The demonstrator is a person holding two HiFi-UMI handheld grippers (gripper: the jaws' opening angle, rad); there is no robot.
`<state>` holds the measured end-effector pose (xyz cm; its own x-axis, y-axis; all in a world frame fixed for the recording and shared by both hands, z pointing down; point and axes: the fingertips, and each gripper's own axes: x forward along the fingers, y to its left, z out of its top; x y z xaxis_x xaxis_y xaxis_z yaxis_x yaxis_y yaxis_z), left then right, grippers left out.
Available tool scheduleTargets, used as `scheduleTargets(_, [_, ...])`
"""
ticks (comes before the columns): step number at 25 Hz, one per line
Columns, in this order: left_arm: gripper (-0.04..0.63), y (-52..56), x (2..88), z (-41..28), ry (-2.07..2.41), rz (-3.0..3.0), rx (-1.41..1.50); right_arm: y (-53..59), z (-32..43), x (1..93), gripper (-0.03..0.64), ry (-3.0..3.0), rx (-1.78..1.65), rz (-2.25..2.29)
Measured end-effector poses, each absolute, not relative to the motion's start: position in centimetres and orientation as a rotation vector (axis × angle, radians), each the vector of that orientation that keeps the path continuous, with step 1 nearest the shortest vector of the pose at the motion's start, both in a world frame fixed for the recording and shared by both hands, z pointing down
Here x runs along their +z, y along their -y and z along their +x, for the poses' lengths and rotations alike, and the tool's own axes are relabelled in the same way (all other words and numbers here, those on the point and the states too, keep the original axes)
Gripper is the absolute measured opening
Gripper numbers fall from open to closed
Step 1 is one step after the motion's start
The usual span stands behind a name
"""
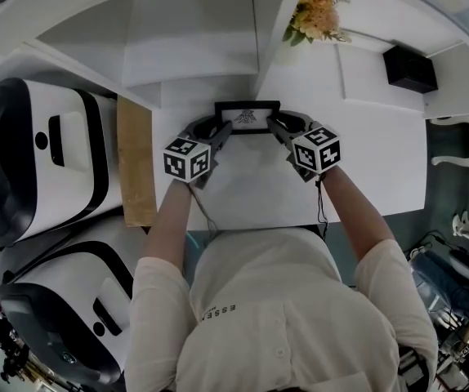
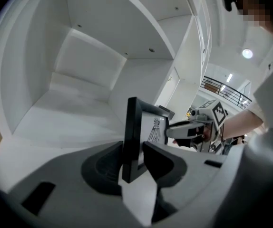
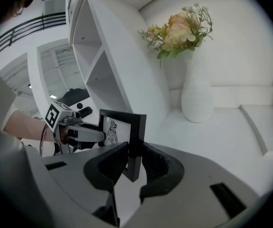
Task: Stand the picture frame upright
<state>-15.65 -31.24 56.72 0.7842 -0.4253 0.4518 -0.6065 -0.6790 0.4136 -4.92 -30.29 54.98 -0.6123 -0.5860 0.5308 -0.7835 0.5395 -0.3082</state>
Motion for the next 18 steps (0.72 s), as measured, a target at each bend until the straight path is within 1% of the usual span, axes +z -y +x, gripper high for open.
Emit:
scheduleTargets(5, [0.114,32.8,57.8,-15.8,0.79,2.441,0.504,31.6,-4.9,56.0,0.084,2.368,0.702,1.167])
scheduleTargets(10, [0.117,34.0,58.3,-16.5,0.851,2.443,0.546,32.4,-5.5,55.9,0.084,2.34,0.557,1.198])
scheduleTargets(18, [0.117,34.6,58.3,-17.0,0.857,2.459,0.566,33.3,-6.1,56.1,0.084,2.314,0.54,1.23])
